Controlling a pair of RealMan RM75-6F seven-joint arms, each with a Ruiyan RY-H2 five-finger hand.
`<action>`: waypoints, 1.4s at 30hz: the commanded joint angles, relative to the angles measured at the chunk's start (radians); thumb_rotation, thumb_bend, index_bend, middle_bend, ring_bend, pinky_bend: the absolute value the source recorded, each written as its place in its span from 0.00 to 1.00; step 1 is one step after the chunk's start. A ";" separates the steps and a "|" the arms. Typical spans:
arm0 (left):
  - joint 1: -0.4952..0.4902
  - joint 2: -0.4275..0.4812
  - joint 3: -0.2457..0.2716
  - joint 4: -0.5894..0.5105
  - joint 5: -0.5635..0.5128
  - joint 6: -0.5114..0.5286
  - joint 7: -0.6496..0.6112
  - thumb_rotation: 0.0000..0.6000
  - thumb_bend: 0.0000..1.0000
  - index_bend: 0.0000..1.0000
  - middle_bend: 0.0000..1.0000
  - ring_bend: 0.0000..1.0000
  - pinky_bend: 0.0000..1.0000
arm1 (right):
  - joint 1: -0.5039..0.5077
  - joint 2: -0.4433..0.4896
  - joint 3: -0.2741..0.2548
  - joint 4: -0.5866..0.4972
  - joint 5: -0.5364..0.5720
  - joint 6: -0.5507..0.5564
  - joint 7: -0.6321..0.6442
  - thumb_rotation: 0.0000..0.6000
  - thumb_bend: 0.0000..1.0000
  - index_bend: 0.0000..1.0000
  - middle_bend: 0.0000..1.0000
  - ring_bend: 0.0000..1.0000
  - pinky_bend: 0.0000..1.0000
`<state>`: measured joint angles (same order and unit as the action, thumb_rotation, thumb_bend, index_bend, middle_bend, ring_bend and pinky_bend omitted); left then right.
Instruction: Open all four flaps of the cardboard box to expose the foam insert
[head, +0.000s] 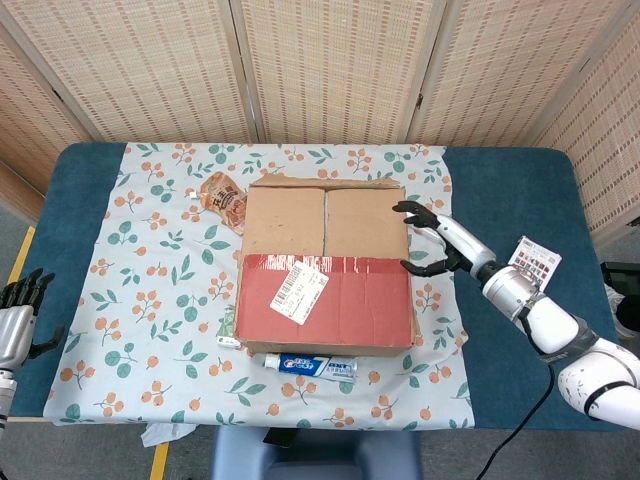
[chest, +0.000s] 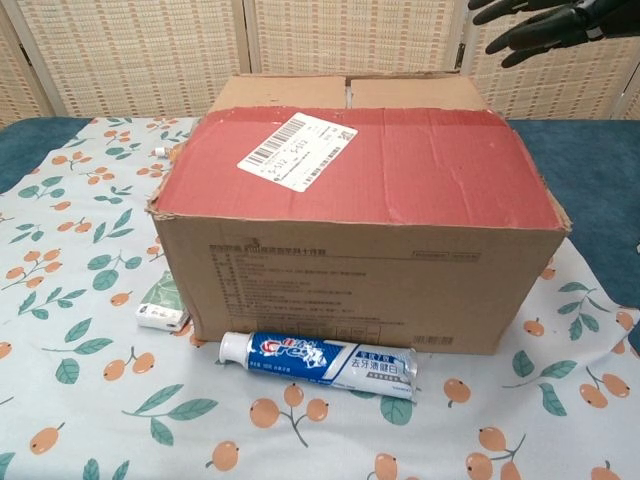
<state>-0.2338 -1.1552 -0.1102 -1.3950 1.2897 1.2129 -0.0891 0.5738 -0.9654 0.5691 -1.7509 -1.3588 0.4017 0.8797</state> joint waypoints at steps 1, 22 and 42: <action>0.001 0.002 0.001 -0.001 0.002 0.001 -0.003 1.00 0.46 0.00 0.00 0.00 0.00 | -0.019 -0.038 -0.046 0.051 -0.268 0.073 0.368 1.00 0.38 0.14 0.11 0.17 0.16; 0.005 0.009 0.004 -0.003 0.013 0.008 -0.028 1.00 0.46 0.00 0.00 0.00 0.00 | 0.254 -0.147 -0.493 0.435 -0.518 0.461 0.965 1.00 0.38 0.17 0.15 0.20 0.22; 0.003 0.006 0.002 0.001 0.006 0.004 -0.025 1.00 0.46 0.00 0.00 0.00 0.00 | 0.312 -0.169 -0.626 0.495 -0.454 0.571 1.014 1.00 0.38 0.17 0.15 0.19 0.22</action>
<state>-0.2307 -1.1493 -0.1079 -1.3940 1.2958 1.2165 -0.1136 0.8831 -1.1376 -0.0501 -1.2497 -1.8123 0.9636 1.8909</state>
